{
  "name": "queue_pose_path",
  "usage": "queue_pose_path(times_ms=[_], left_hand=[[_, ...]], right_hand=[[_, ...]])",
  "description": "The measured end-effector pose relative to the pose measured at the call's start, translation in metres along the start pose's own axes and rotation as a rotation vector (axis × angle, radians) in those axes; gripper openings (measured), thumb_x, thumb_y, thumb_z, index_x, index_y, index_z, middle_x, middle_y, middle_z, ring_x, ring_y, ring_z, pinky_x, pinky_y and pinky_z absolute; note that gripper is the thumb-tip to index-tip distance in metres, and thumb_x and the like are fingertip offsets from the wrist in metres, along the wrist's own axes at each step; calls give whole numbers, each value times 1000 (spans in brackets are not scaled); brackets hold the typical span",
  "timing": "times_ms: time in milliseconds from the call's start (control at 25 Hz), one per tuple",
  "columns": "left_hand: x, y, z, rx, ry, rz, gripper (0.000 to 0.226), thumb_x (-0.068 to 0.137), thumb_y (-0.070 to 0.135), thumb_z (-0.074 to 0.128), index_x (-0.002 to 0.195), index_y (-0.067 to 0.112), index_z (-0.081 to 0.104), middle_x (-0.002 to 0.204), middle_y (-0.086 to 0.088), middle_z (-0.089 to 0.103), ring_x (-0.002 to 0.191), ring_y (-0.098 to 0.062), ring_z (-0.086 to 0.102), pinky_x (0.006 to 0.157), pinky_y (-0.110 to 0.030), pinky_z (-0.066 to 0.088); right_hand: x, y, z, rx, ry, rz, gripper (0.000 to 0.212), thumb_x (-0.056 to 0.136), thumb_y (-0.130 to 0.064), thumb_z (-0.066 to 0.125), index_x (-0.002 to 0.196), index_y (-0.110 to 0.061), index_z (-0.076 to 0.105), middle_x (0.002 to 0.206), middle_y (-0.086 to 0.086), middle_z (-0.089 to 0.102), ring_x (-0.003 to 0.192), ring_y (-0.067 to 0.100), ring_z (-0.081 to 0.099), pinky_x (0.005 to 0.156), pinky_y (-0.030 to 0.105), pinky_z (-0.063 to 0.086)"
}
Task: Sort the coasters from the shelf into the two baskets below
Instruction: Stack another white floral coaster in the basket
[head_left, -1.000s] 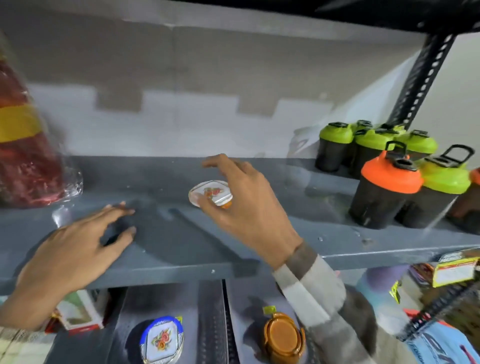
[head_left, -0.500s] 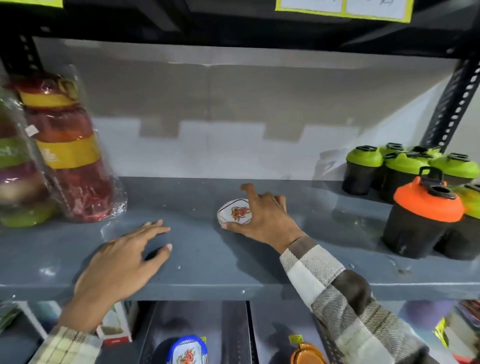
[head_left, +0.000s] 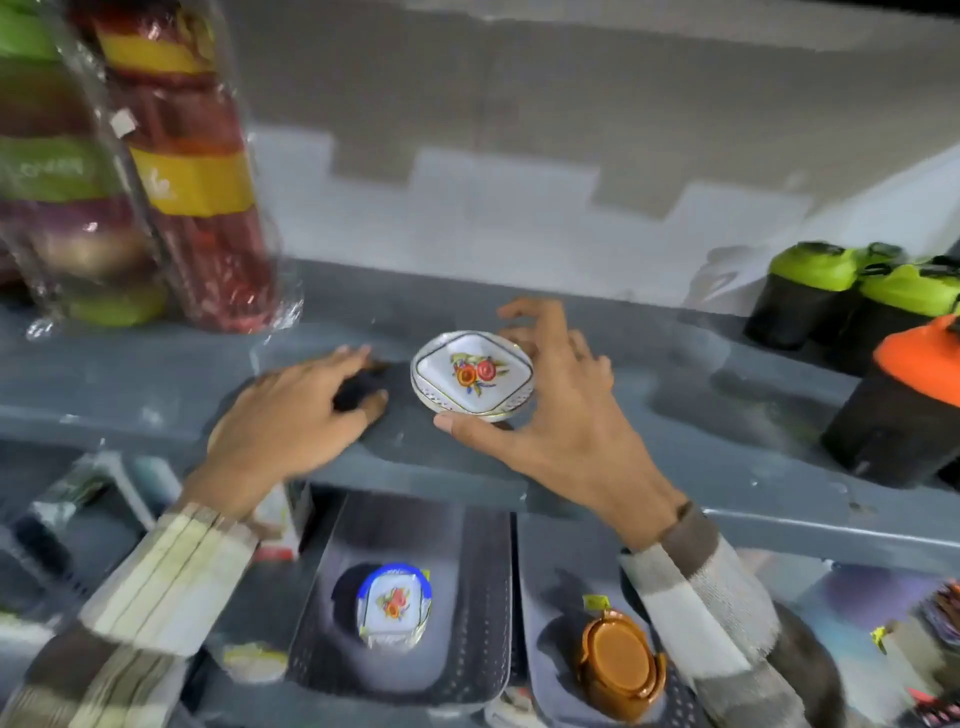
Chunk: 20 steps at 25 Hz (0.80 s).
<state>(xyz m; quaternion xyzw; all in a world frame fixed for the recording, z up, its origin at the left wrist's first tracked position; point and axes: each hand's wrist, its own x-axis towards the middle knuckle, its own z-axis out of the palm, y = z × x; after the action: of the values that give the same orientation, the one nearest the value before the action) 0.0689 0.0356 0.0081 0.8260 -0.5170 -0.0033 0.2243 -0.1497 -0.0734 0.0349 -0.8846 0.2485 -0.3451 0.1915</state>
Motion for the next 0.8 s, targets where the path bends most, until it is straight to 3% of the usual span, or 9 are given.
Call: queue_pose_path(times_ms=[120, 200, 320, 400, 520, 640, 720, 800], left_hand=[[0, -1, -2, -25, -46, 41, 66, 93, 55, 51, 154, 32, 56, 167, 8, 46, 153, -20, 45, 122, -44, 37], [-1, 0, -2, -50, -47, 26, 70, 88, 61, 48, 152, 34, 58, 166, 11, 47, 151, -21, 48, 122, -46, 38], [3, 0, 2, -24, 17, 6, 58, 94, 59, 52, 148, 40, 60, 162, 17, 51, 146, -22, 53, 121, -46, 40], [4, 0, 2, -18, 28, 11, 56, 95, 59, 52, 147, 41, 60, 160, 16, 54, 140, -24, 58, 119, -45, 42], [4, 0, 4, -22, 37, 18, 54, 97, 58, 51, 146, 41, 60, 157, 16, 57, 136, -23, 61, 118, -45, 42], [4, 0, 4, -34, 49, 10, 54, 95, 59, 52, 145, 41, 62, 156, 17, 58, 135, -22, 61, 119, -47, 42], [4, 0, 4, -43, 58, 9, 53, 94, 58, 52, 144, 42, 62, 155, 18, 59, 136, -21, 60, 118, -47, 42], [5, -1, 4, -48, 74, 6, 53, 94, 58, 53, 144, 42, 63, 154, 18, 59, 136, -20, 60, 118, -45, 42]], right_hand=[[-49, -23, 19, 168, 13, -195, 83, 67, -61, 82, 131, -30, 39, 126, -17, 49, 117, 21, 58, 100, 22, 41], [-79, -24, 38, 218, -3, -248, 82, 70, -55, 84, 132, -24, 40, 130, -14, 46, 121, 26, 58, 103, 22, 43], [-115, -6, 75, 204, -108, -272, 77, 72, -55, 82, 128, -19, 41, 138, -7, 45, 122, 29, 53, 107, 30, 42], [-133, 16, 107, 185, -220, -199, 76, 71, -52, 84, 126, -16, 44, 139, -6, 45, 121, 28, 51, 107, 35, 43], [-151, 51, 155, 218, -375, 59, 79, 68, -43, 90, 127, -14, 47, 134, -9, 48, 125, 20, 45, 108, 37, 43], [-159, 79, 196, 277, -462, 276, 81, 62, -34, 94, 123, -22, 42, 129, -10, 47, 122, 14, 41, 108, 34, 41], [-158, 91, 217, 261, -472, 342, 82, 59, -30, 94, 116, -31, 35, 120, -14, 45, 115, 16, 40, 104, 37, 43], [-156, 99, 234, 223, -504, 392, 85, 57, -35, 93, 113, -37, 29, 118, -8, 47, 115, 22, 44, 99, 40, 43]])
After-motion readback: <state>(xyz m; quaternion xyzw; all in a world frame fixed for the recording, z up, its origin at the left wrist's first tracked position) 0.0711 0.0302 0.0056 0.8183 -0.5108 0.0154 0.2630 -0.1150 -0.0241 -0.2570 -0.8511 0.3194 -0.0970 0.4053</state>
